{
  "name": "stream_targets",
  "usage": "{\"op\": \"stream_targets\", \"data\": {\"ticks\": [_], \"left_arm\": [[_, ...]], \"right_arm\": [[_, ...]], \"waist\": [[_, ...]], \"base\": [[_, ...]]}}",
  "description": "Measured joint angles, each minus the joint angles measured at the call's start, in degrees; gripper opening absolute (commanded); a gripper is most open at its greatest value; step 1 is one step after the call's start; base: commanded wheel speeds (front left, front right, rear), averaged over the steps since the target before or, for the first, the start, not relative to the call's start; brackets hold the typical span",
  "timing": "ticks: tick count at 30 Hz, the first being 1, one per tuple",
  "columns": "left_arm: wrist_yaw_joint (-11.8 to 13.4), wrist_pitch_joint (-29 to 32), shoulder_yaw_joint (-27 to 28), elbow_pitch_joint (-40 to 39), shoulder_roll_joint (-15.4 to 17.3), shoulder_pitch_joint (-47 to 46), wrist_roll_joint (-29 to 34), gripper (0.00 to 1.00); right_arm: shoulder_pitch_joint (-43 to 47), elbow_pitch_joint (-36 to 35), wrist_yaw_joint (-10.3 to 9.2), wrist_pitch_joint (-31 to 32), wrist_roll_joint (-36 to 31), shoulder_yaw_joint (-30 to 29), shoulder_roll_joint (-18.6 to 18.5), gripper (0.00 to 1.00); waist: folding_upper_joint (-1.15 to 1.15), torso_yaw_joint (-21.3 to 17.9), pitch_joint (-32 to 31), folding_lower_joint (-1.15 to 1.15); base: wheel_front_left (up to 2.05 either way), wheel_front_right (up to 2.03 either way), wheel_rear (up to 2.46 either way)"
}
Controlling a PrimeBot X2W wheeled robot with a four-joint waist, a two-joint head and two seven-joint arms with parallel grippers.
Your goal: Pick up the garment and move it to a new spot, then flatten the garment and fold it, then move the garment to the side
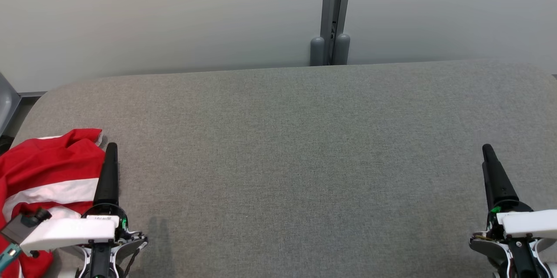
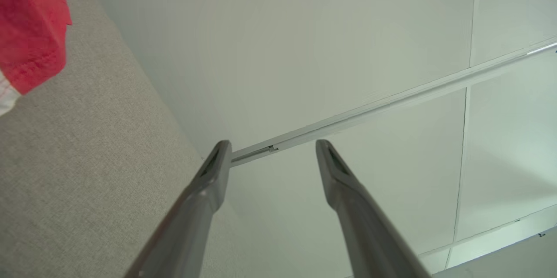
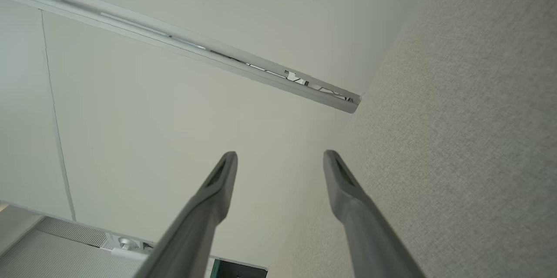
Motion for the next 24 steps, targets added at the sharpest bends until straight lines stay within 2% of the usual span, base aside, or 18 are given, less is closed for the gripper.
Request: {"op": "stream_targets", "data": {"ticks": [11,21,24], "left_arm": [[0.00,-2.33,-2.69,-2.04,1.31,-0.20,15.43,1.00],[0.19,-4.41,-3.72,-2.01,2.03,0.31,27.30,1.00],[0.37,-4.74,-3.91,-1.96,2.19,0.69,29.55,1.00]], "right_arm": [[-0.48,-2.14,0.00,-2.32,-13.79,2.02,-1.11,1.00],[-0.28,-2.25,0.00,-4.32,-26.70,3.81,-2.27,1.00],[-0.25,-2.16,0.00,-4.70,-28.84,4.19,-2.41,1.00]], "waist": [[0.00,0.00,-0.24,0.00],[0.00,-0.09,-0.55,0.00],[0.00,-0.13,-0.62,0.00]], "base": [[0.00,0.00,0.00],[0.00,0.00,0.00],[0.00,0.00,0.00]]}}
